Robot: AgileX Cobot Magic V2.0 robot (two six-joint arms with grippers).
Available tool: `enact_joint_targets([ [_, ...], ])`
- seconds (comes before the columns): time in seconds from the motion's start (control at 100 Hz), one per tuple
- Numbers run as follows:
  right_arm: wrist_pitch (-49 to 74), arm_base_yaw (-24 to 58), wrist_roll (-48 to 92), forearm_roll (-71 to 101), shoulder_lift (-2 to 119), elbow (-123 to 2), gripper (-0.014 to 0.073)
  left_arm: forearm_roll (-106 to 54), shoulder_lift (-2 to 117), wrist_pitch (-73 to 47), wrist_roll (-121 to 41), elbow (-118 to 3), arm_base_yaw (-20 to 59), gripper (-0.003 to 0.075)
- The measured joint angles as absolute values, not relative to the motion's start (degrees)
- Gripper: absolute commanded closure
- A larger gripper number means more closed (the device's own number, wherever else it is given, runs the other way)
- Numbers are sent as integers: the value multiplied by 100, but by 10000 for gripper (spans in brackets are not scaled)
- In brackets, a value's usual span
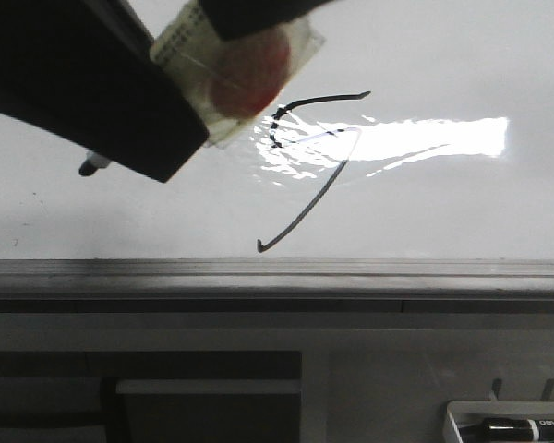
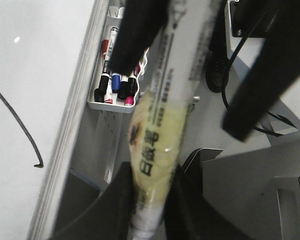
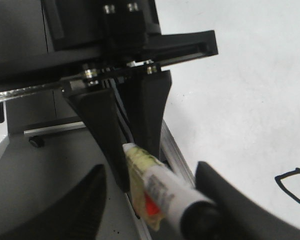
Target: Write number 5 on whiteboard
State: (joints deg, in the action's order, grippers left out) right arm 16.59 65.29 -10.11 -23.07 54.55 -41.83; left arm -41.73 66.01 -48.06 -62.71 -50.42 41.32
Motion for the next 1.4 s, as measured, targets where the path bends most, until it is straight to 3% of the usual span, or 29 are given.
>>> enact_joint_targets([
  [0.17, 2206, 6445, -1011, -2348, 5251, -4471, 176, -4253, 6601, -4096, -5643, -4674, 4120, 741],
  [0.31, 2539, 6448, -1011, -2413, 4783, -4564, 300, -4357, 6614, -3106, -4716, -4332, 4076, 741],
  [0.4, 2745, 6448, -1011, -2423, 4403, -4564, 432, -4429, 6614, -2550, -4079, -4183, 4076, 741],
  [0.51, 2986, 6448, -1011, -2433, 3959, -4564, 658, -4493, 6614, -1912, -3587, -4085, 4071, 741],
  [0.8, 3585, 6448, -1425, -2842, 3398, -4564, 655, -5090, 6802, -547, -3372, -4076, 4071, 741],
  [1.399, 3843, 6448, -1716, -3029, 3363, -4564, 655, -5575, 7748, -104, -3359, -4138, 4129, 741],
])
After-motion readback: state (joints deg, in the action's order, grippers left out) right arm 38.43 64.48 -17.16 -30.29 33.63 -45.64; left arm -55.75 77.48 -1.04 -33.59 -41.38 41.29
